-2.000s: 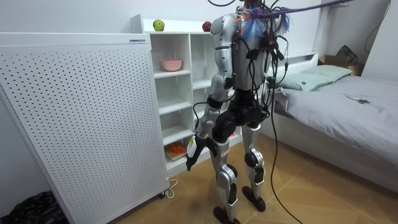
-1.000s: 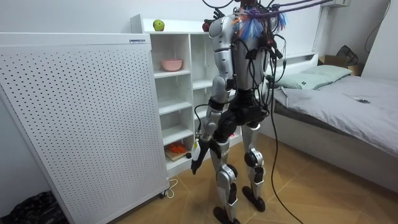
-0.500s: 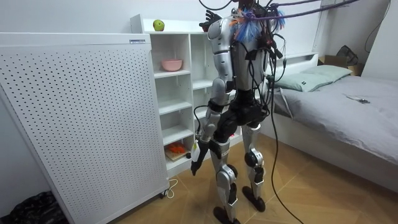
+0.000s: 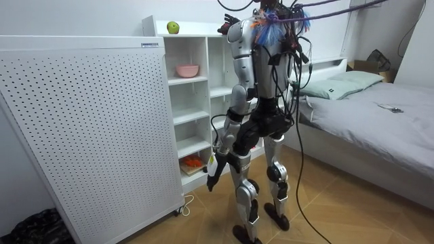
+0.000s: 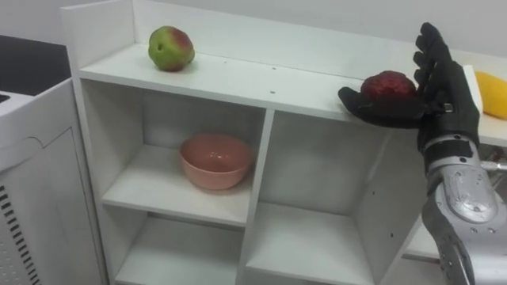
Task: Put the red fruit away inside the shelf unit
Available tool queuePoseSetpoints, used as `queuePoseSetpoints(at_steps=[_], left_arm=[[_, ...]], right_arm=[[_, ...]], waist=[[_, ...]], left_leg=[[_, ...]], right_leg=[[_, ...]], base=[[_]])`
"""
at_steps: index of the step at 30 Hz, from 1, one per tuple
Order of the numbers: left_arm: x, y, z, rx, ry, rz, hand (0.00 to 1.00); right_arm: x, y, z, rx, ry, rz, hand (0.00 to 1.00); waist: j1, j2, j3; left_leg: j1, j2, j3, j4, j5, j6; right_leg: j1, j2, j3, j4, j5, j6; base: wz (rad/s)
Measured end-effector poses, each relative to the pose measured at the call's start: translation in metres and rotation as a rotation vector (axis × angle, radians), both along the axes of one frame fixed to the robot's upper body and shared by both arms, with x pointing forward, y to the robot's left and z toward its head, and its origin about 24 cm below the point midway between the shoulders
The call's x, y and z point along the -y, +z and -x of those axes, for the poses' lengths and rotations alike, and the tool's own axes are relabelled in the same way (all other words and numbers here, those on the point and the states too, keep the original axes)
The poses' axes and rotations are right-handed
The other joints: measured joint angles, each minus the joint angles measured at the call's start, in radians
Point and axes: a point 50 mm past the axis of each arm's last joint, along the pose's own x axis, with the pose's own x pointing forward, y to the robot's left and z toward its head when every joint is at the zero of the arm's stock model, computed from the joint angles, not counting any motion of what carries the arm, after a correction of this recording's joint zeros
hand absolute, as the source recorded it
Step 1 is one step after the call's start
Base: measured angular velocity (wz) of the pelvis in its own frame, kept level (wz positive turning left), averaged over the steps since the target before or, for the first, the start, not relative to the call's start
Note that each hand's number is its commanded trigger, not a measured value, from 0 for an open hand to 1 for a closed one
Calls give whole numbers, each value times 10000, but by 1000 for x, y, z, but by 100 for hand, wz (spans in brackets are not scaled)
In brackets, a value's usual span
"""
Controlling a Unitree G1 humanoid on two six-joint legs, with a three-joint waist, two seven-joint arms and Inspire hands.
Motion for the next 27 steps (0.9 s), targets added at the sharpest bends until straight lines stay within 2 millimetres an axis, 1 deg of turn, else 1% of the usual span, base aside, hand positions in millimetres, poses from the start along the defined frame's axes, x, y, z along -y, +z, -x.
queuePoseSetpoints(at_steps=[1,5,13,15,18,21,27], left_arm=[[0,0,0,-13,10,-2,0],[0,0,0,-32,104,-6,0],[-1,0,0,-139,255,-62,0],[-1,0,-1,-125,254,-70,0],[-1,0,-1,-126,260,-89,0],[-2,0,0,-142,267,-124,0],[-3,0,1,-146,254,-203,0]], right_arm=[[-1,0,0,-37,6,164,100],[0,1,0,-91,45,425,100],[0,0,0,-220,-62,729,100],[1,0,0,-248,-83,759,100],[1,-1,0,-268,-89,783,100],[1,-2,0,-298,-69,805,100],[1,-4,0,-354,-105,799,100]], waist=[[1,10,10],[7,59,45],[14,51,23],[13,58,8],[14,104,-47],[28,195,-109],[31,178,-109]], left_leg=[[3,0,-7,15,0,0],[-6,1,-9,19,-1,-1],[-12,0,-28,15,-3,-4],[-12,0,-42,22,-3,-4],[-11,1,-43,42,-3,-4],[11,1,-47,76,-2,-4],[52,4,-48,77,4,-9]], right_leg=[[18,0,-8,1,0,-1],[21,1,-22,8,1,-2],[40,3,-103,13,6,-10],[49,3,-160,10,12,-19],[51,2,-167,9,14,-22],[86,2,-162,8,14,-23],[124,2,-151,7,25,-41]], base=[[0],[0],[0],[0],[0],[0],[0]])
